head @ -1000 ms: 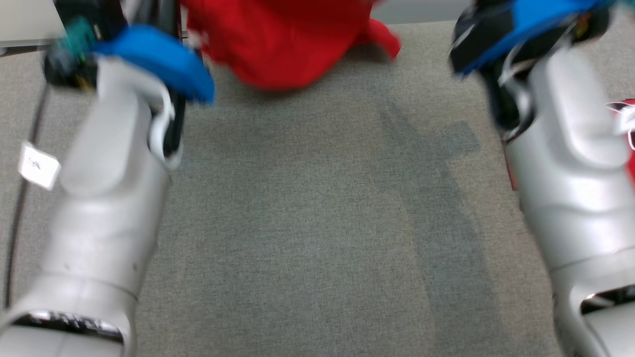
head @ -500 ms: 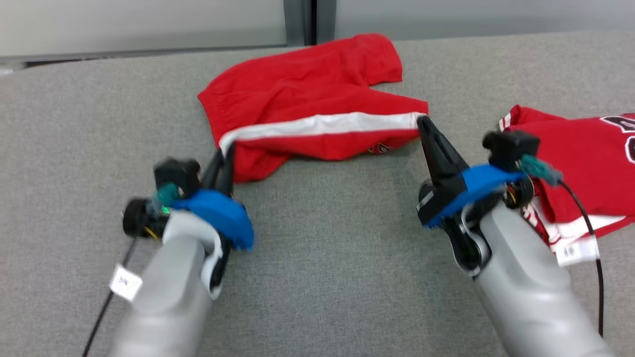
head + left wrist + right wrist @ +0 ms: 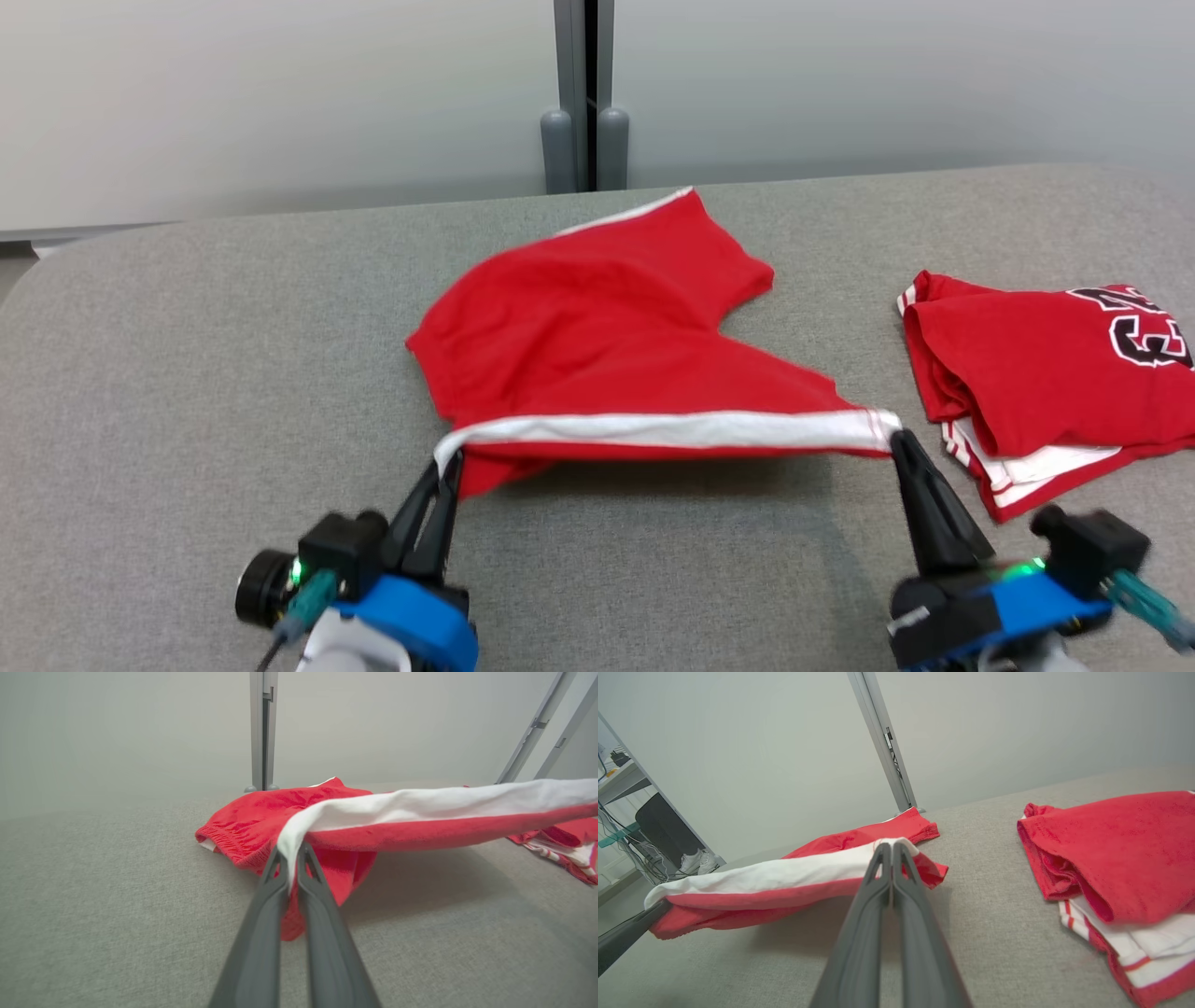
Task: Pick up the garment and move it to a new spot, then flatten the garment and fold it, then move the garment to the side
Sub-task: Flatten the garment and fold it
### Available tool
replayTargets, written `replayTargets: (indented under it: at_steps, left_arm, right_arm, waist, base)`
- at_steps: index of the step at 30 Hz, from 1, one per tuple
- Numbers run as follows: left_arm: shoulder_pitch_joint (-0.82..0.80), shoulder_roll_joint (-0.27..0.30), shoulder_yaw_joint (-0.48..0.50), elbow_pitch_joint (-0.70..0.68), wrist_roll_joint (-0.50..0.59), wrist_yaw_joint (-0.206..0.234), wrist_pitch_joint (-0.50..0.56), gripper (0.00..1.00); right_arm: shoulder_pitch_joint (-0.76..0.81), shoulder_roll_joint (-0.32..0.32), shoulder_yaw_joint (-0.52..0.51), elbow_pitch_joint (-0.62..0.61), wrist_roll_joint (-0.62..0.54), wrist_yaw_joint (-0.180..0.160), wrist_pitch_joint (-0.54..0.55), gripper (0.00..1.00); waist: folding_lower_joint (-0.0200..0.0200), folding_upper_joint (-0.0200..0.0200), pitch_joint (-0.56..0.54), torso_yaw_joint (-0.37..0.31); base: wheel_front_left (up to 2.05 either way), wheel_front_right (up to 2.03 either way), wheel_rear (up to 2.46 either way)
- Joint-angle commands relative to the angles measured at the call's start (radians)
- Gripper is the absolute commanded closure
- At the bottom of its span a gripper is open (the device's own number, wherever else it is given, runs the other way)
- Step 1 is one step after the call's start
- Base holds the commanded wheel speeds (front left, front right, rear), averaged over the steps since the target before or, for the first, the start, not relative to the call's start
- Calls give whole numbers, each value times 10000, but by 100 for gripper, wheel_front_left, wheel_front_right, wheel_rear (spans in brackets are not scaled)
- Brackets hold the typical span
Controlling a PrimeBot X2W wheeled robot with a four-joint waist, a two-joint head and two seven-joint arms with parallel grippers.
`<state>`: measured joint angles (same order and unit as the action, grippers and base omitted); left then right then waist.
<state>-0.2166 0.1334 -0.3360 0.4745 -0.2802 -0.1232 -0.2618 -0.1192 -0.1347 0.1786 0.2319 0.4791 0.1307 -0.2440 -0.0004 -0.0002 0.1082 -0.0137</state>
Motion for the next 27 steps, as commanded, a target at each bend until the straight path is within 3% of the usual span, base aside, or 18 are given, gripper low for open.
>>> replayTargets:
  at_steps: [1,7,12,19,27]
  left_arm:
    - [414,151,-19,-452,47,81,-17,100]
    - [1935,619,-37,-2848,-31,480,939,100]
    - [2549,874,16,-4283,-261,639,1834,100]
    - [1950,909,87,-4249,-712,530,2633,100]
    - [-411,770,-10,-3353,-1219,160,3113,100]
  right_arm:
    - [614,64,-277,-633,-156,1,201,100]
    - [2615,496,-1278,-3355,-715,1,1393,100]
    - [3319,719,-1833,-4610,-956,-1,2171,100]
    - [2373,726,-2165,-4528,-1092,-1,2578,100]
    - [-834,-161,-1916,-2978,-952,-1,2677,100]
  waist:
    - [4,2,-135,-67]
    - [4,2,-263,-84]
    - [4,2,-192,48]
    - [4,2,369,223]
    - [4,2,2163,706]
  base:
    - [0,0,0]
    - [0,0,0]
    - [0,0,0]
    - [0,0,0]
    - [0,0,0]
